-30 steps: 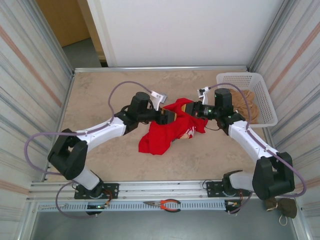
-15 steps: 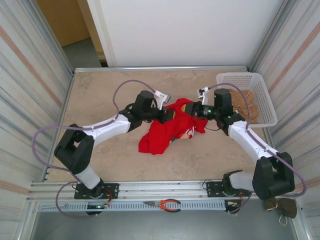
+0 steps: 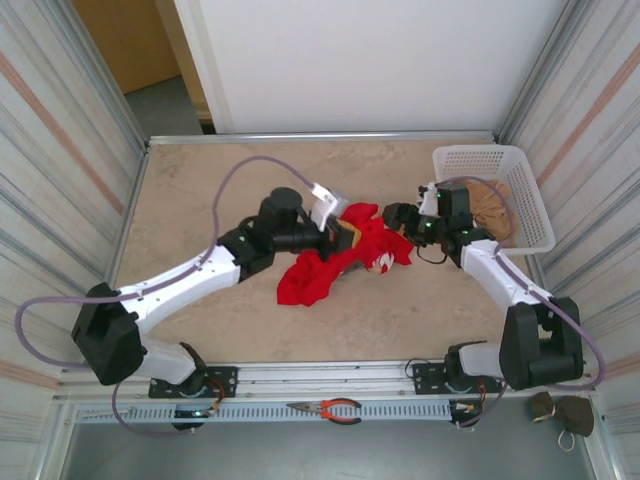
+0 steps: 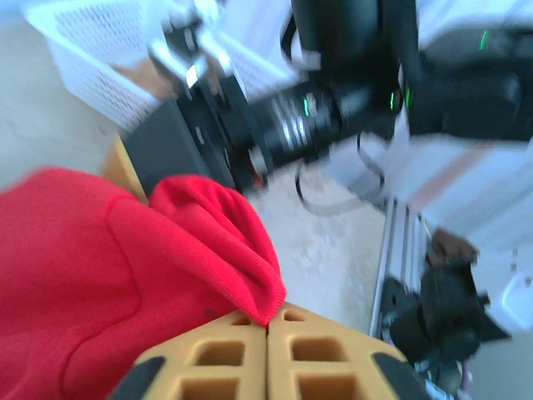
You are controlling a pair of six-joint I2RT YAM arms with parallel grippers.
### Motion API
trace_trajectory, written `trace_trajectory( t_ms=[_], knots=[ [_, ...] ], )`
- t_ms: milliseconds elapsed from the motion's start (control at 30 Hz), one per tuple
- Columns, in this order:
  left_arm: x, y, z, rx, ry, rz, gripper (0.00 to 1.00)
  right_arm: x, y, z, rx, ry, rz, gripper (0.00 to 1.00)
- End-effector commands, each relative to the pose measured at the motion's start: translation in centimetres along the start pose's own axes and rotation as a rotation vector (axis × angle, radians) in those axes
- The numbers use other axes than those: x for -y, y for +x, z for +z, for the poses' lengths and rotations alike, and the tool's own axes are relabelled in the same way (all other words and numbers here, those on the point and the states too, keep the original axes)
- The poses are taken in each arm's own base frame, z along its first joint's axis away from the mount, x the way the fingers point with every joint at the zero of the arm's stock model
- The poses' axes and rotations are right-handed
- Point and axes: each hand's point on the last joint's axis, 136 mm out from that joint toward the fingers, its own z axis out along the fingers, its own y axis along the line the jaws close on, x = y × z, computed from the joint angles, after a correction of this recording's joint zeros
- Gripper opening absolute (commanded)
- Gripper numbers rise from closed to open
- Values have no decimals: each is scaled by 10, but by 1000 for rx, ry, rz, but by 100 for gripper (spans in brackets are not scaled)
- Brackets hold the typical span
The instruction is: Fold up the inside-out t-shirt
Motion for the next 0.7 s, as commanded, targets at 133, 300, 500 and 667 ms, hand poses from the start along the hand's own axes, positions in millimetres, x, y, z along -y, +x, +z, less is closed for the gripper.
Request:
trace_trajectory(
  t_ms=[133, 300, 500, 667],
  knots=[
    [-21, 85, 21, -127, -71, -128, 61, 26, 9, -39, 46, 174, 14, 65],
    [-56, 83, 6, -86, -278, -182, 62, 20, 41, -39, -34, 241, -86, 64],
    [-46, 95, 11, -204, -310, -33, 62, 42, 87, -38, -128, 344, -141, 65],
    [-24, 116, 42, -328, -289, 134, 63, 69, 110, -31, -179, 382, -72, 65]
  ],
)
